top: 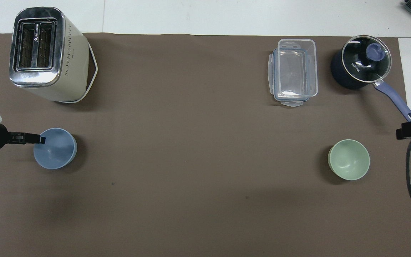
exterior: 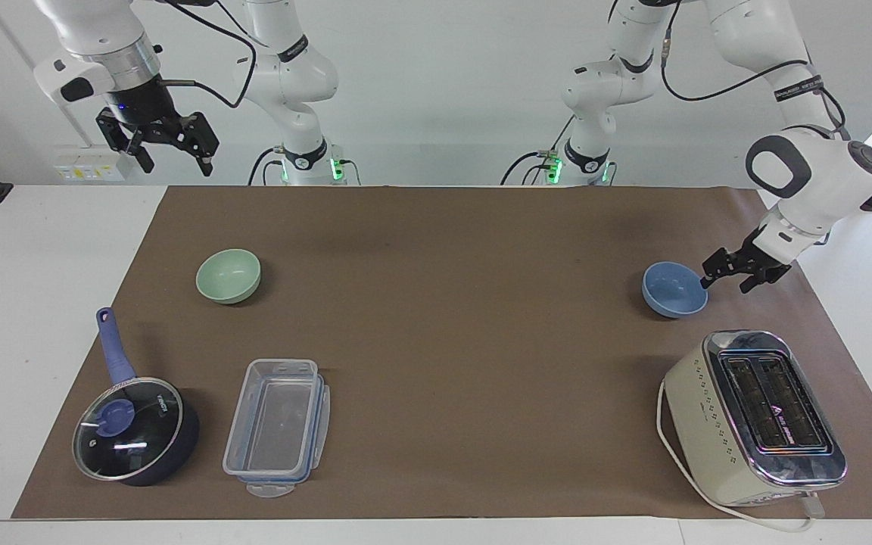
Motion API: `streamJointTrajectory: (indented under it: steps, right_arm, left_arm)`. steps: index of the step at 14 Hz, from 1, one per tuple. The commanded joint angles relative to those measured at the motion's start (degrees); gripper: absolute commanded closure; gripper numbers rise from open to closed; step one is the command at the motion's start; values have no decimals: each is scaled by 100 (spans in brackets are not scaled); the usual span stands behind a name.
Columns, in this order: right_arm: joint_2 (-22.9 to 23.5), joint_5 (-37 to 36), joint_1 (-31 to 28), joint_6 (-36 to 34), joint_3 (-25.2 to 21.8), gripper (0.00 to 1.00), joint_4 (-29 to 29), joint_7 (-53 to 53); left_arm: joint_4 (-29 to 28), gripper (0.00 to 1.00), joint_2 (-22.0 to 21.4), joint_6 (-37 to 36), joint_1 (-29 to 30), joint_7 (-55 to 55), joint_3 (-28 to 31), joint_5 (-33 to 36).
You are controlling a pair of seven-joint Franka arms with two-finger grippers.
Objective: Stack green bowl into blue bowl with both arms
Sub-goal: 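Reach the left gripper to the blue bowl rim and grasp it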
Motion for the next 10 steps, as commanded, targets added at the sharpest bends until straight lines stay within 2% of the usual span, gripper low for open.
streamJointTrajectory:
  steps: [1,3,4,5,6,8,9,10]
  right_arm:
    - [-49,54,-59,-22,32,0,-2,24]
    - [-49,54,-59,-22,32,0,-2,24]
    - [-49,54,-59,-22,32,0,-2,24]
    - [-49,54,-59,-22,32,0,-2,24]
    - [-49,54,-59,-22,32,0,-2,24]
    - [-49,54,-59,-22,32,0,-2,24]
    - [-49,54,-59,-22,32,0,-2,24]
    - [-49,54,-59,-22,32,0,-2,24]
  left_arm:
    - [-191,18,15,265,54,248,-14,-233]
    - [-218,21,15,266,63,266,-14,-233]
    - [-209,29,6,248,72,266,-14,-233]
    - [-209,42,6,239,98,274,-14,-233]
    - [-192,63,6,205,124,274,-14,-233]
    - [-156,92,6,178,151,274,-14,-233]
    - [-156,100,6,178,177,274,-14,-233]
    - [-156,100,6,169,186,274,-14,-233]
